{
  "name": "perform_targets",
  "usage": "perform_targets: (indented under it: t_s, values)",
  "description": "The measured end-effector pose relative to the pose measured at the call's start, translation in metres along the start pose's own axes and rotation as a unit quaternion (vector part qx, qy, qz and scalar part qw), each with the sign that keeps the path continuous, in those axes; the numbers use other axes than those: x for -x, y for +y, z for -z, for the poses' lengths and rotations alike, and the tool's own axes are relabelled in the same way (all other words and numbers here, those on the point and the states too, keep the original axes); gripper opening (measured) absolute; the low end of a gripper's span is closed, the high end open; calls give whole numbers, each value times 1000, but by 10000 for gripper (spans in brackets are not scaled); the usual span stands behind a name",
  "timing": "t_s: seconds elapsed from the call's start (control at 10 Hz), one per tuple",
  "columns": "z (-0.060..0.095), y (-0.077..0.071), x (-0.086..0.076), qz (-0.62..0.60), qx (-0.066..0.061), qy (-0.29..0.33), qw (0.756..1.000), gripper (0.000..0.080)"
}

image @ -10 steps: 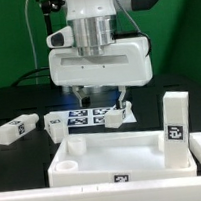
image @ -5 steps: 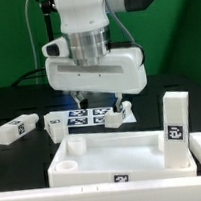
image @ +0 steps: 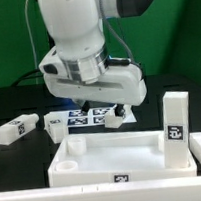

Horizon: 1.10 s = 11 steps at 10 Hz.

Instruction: Assemble desk

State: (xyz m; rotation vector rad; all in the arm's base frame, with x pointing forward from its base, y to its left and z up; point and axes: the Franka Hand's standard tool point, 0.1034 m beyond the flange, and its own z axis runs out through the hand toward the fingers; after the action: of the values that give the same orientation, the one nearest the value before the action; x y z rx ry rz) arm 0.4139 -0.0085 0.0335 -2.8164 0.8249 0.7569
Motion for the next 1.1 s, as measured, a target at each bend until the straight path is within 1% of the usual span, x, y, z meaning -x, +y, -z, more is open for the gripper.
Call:
perform_targets:
  t_s: [0.2, 0.3, 0.5, 0.6, 0.7, 0.8, 0.9, 1.1]
  values:
    - [-2, 1, 3, 61, -5, -35, 998, 649]
    - [-4, 4, 8, 53, -2, -74, 996, 649]
    - [-7, 6, 6, 50, 3, -140, 989, 649]
    - [-11, 2, 6, 53, 7, -149, 987, 649]
    - [-8, -6, 8, 61, 8, -152, 987, 649]
    - [-5, -10, 6, 63, 6, -148, 987, 649]
    - [-3, -11, 5, 63, 6, -147, 987, 649]
    - [-6, -8, 5, 62, 7, -153, 986, 649]
